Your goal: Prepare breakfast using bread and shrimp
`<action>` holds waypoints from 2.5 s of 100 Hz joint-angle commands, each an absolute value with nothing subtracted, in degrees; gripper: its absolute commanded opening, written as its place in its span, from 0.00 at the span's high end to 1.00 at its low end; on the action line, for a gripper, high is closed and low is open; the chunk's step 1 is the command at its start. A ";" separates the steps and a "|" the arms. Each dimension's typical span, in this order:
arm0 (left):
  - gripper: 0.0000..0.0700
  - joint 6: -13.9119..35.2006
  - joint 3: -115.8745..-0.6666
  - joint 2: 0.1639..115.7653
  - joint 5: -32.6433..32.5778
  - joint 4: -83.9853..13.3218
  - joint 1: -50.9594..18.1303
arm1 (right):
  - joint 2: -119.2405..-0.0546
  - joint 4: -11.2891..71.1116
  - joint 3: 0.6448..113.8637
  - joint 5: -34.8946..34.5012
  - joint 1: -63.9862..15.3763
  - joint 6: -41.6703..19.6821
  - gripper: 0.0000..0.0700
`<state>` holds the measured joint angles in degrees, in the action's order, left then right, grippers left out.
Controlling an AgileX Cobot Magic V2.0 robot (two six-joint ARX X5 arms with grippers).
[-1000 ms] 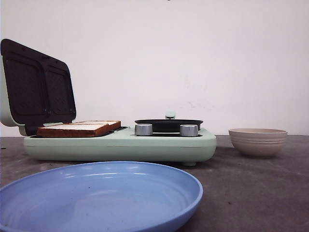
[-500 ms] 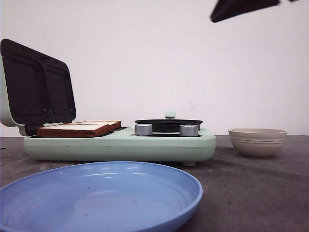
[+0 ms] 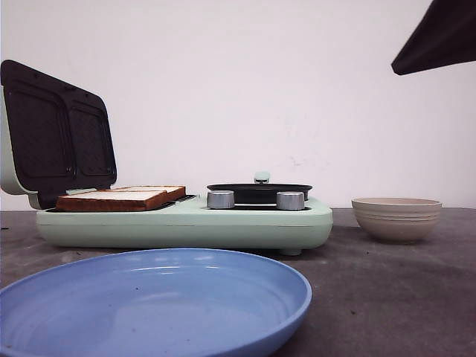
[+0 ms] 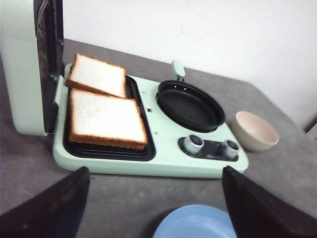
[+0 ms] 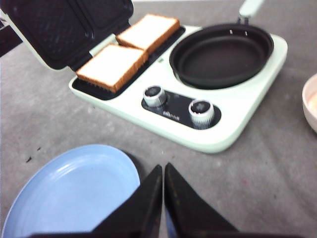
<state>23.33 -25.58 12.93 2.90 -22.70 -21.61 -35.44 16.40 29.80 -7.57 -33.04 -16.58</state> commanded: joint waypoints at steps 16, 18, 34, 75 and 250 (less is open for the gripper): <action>0.33 28.40 -28.49 14.83 1.89 -18.28 -18.50 | -34.22 18.48 29.89 -7.49 -33.50 -17.37 1.00; 0.33 28.40 -29.04 15.27 1.89 -18.31 -18.04 | -34.20 18.57 29.89 -7.49 -33.50 -17.39 1.00; 0.33 28.36 -34.46 20.71 4.58 -18.50 -14.02 | -34.24 20.01 29.87 -7.55 -33.50 -17.37 1.00; 0.32 29.32 -53.39 43.86 19.97 -18.39 4.43 | -34.22 20.18 29.87 -7.99 -33.50 -17.37 1.00; 0.43 42.72 -63.51 90.70 45.52 7.70 19.44 | -34.37 17.67 29.87 -7.49 -33.50 -16.10 1.00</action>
